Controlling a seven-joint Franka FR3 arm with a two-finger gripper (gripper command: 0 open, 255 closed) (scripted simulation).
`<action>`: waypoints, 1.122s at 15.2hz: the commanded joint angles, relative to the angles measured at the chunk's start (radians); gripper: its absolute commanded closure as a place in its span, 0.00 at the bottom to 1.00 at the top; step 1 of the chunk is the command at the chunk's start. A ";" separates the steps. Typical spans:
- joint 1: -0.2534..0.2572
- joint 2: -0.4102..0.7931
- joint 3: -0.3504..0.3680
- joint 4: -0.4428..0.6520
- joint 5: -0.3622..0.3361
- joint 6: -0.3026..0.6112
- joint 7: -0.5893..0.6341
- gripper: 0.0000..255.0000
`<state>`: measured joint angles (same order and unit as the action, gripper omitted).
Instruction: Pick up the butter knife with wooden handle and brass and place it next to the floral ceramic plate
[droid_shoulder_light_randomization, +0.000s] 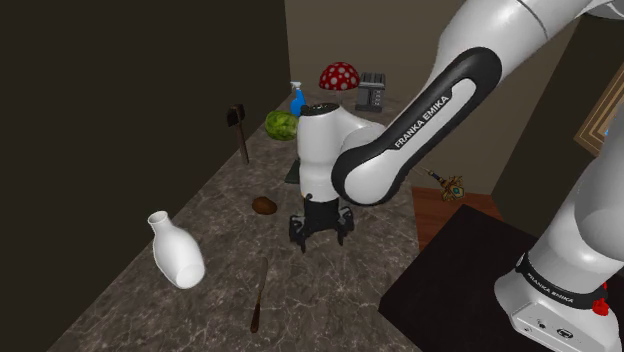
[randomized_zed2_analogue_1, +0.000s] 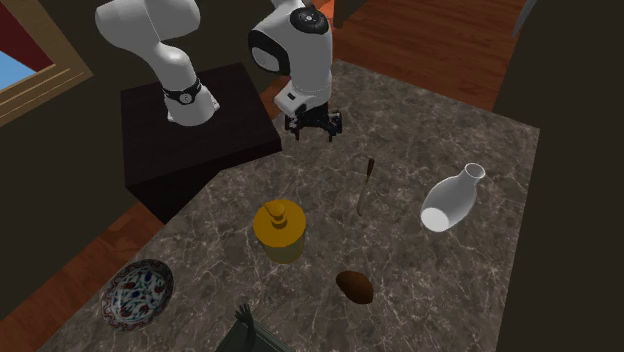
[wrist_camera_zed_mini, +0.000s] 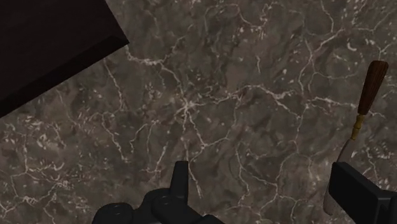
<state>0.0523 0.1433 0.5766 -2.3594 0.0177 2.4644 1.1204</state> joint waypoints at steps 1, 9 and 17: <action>0.034 0.108 -0.020 0.061 -0.086 0.041 0.105 0.00; 0.209 0.426 -0.158 0.348 -0.248 0.088 0.344 0.00; 0.322 0.669 -0.240 0.635 -0.281 0.076 0.443 0.00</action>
<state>0.3706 0.8007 0.3405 -1.7372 -0.2622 2.5390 1.5597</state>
